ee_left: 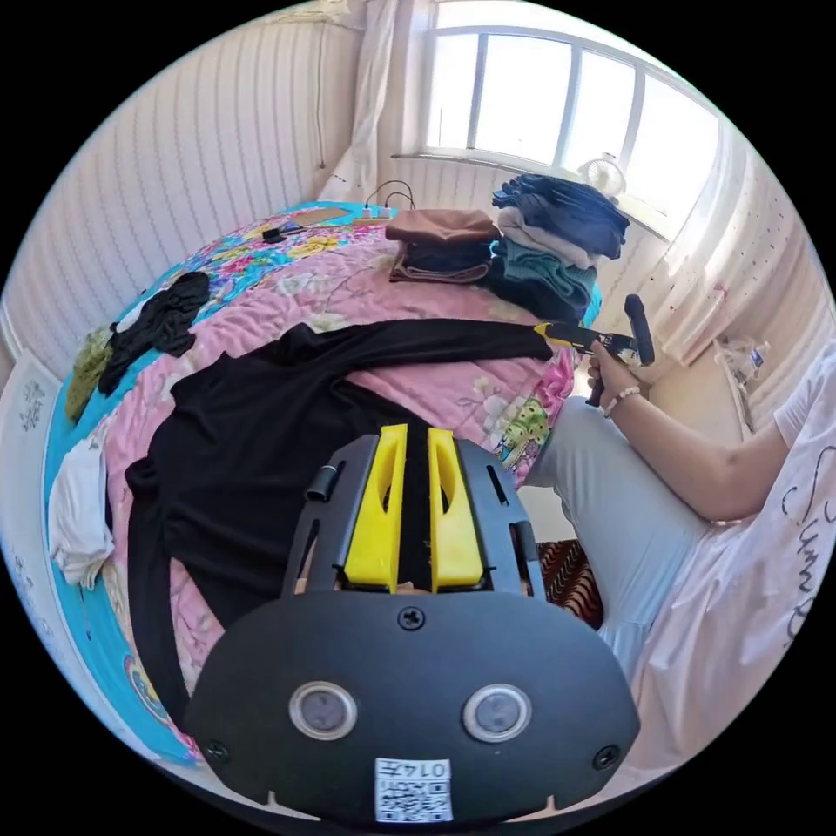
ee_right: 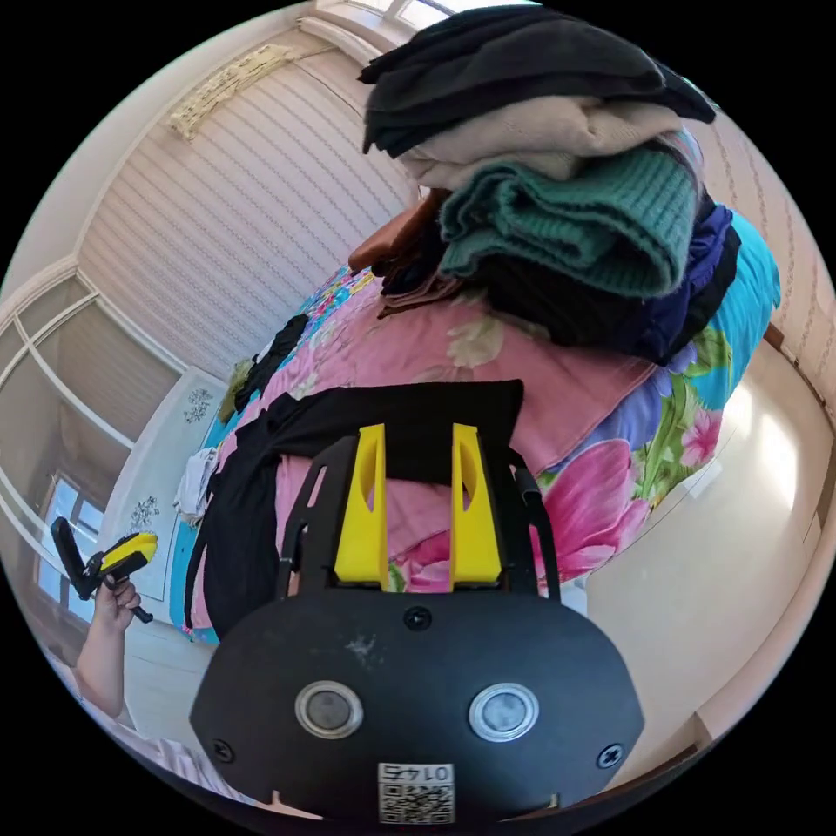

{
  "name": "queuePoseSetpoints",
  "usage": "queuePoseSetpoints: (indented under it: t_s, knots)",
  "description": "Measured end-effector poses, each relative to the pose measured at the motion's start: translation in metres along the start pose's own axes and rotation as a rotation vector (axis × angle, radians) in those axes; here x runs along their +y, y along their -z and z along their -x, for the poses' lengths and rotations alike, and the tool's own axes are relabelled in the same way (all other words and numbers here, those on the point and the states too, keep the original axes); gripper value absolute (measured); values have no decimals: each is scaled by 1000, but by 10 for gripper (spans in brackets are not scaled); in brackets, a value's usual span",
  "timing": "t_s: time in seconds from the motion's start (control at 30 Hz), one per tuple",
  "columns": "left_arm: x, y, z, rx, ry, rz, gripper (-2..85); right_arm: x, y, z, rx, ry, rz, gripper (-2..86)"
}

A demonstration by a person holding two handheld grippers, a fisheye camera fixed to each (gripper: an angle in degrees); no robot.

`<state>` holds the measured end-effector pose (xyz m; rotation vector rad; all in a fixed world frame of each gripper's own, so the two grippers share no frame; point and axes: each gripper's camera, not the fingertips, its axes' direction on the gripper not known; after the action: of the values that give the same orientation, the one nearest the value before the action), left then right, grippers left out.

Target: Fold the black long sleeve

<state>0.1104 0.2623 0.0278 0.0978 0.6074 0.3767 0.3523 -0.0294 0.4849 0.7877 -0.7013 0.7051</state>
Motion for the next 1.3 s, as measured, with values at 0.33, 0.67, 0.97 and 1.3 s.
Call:
queuePoseSetpoints:
  t_s: [0.33, 0.67, 0.97, 1.3]
  knots:
    - [-181, -179, -79, 133, -279, 138, 58, -6, 27, -70, -60, -122, -80, 109]
    - [-254, -311, -105, 48, -323, 273, 69, -5, 35, -90, -86, -152, -65, 32]
    - [-250, -322, -70, 76, -206, 282, -8, 4, 48, -73, -222, -29, -114, 8]
    - [-148, -120, 75, 24, 61, -129, -10, 6, 49, 124, -828, 456, 37, 5]
